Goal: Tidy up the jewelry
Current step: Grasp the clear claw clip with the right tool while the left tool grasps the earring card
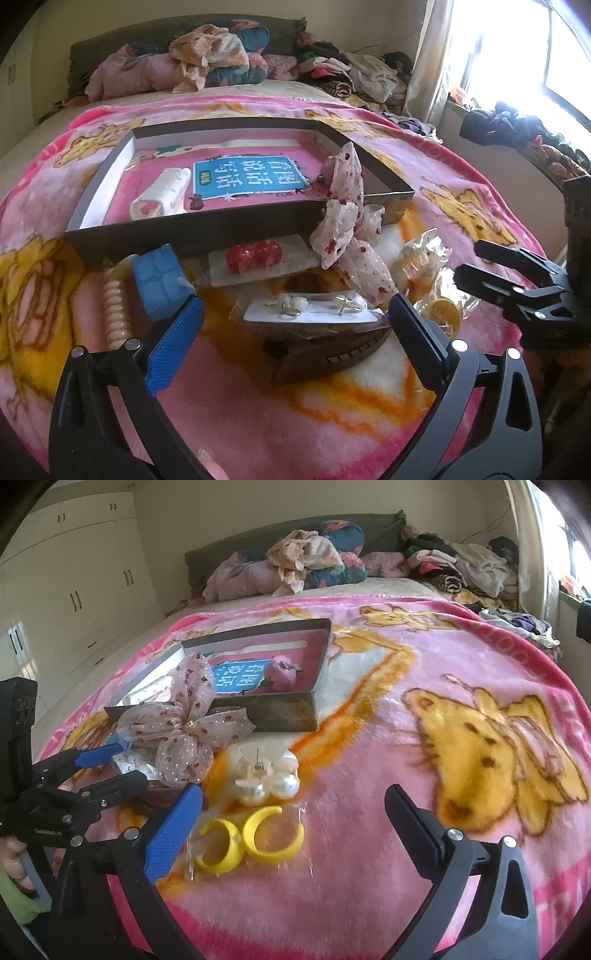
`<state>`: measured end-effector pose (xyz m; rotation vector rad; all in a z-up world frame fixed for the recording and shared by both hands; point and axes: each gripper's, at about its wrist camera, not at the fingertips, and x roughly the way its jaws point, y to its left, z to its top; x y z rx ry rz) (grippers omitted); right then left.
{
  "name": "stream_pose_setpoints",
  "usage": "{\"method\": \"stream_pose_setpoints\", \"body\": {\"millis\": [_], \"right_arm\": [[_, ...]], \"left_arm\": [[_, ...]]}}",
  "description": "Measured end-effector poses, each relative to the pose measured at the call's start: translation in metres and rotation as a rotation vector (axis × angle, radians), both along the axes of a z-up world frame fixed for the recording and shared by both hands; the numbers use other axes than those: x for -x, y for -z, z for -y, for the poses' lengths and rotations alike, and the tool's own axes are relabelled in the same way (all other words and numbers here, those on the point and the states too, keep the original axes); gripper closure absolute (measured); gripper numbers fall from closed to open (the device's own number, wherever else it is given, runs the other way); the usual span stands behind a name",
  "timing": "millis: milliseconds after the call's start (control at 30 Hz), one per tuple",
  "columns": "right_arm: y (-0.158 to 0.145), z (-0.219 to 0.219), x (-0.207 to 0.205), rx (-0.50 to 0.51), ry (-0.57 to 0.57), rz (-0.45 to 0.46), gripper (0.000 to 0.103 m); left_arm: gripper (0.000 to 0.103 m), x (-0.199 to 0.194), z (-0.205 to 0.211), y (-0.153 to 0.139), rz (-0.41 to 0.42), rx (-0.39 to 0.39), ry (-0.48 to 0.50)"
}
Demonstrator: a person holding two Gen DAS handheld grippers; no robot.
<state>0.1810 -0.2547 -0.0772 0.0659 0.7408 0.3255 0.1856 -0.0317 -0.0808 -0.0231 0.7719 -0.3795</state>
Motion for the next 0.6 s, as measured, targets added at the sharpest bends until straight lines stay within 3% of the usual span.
{"method": "stream_pose_setpoints", "body": {"millis": [167, 233, 300, 367, 433, 600], "right_arm": [[0.007, -0.008, -0.018, -0.013, -0.027, -0.037, 0.022], [0.01, -0.012, -0.025, -0.016, -0.039, -0.053, 0.028], [0.012, -0.015, -0.029, -0.019, -0.054, -0.062, 0.039], [0.014, -0.016, -0.033, -0.028, -0.06, -0.074, 0.06], [0.015, -0.012, -0.034, -0.056, -0.057, -0.079, 0.061], [0.012, -0.008, -0.03, -0.077, -0.045, -0.067, 0.061]], "left_arm": [[0.032, -0.003, 0.003, -0.001, -0.006, 0.027, 0.027], [0.033, -0.003, 0.005, -0.002, -0.004, 0.024, 0.034], [0.034, -0.003, 0.004, -0.003, -0.008, 0.032, 0.038], [0.037, -0.003, 0.003, -0.003, -0.01, 0.036, 0.037], [0.043, -0.002, 0.003, -0.004, -0.011, 0.04, 0.04], [0.043, 0.0, 0.001, -0.01, -0.001, 0.047, 0.044]]}}
